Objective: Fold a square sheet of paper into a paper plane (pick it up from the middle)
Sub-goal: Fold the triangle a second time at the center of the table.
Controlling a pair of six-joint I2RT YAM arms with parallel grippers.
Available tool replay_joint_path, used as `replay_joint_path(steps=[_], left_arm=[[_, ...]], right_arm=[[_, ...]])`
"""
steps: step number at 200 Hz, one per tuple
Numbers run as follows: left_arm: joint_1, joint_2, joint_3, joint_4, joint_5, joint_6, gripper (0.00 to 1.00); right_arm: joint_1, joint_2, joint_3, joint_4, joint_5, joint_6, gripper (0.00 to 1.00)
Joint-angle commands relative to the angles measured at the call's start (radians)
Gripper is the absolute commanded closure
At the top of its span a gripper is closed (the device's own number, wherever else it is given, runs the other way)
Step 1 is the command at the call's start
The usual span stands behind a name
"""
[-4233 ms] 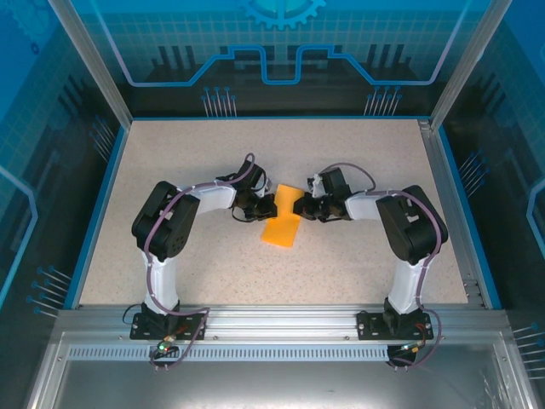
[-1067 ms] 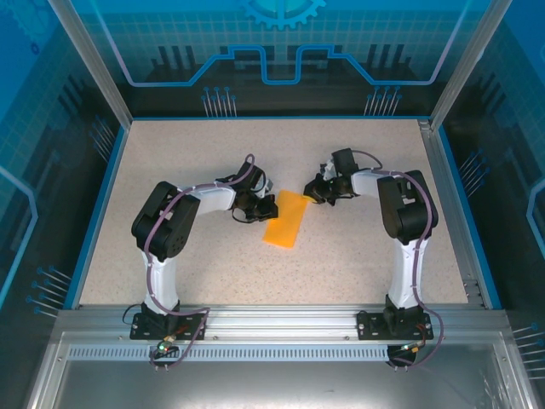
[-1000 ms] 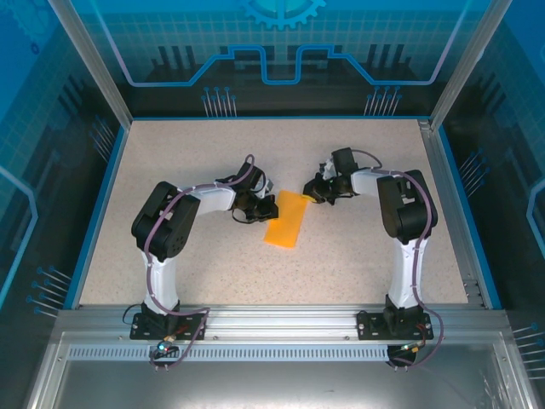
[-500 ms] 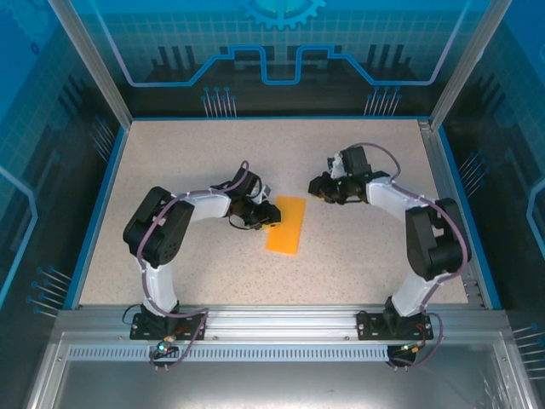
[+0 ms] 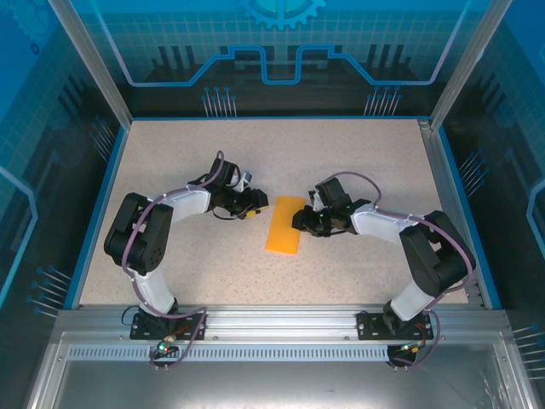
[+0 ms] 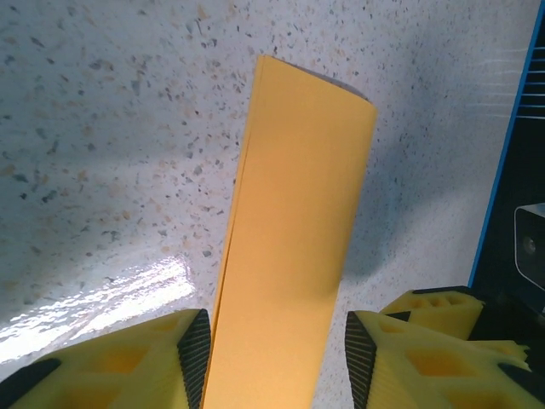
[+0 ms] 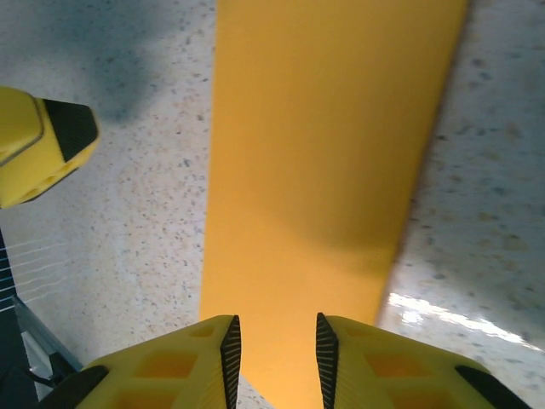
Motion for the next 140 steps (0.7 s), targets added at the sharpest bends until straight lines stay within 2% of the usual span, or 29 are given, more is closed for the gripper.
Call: replay_joint_path(steps=[1,120,140], left_arm=[[-0.004,0.003,-0.015,0.027,0.072,-0.025,0.51],[-0.026,0.023,-0.002,-0.013,0.103,0.003,0.5],[-0.031,0.023,0.004,-0.032,0.102,0.009,0.5]], right_arm=[[0.012,0.037,0.022,0.041,-0.007,0.036,0.68],[0.013,0.114,-0.013,0.039,0.006,0.032,0.68],[0.015,0.121,-0.026,0.006,0.044,0.027,0.69]])
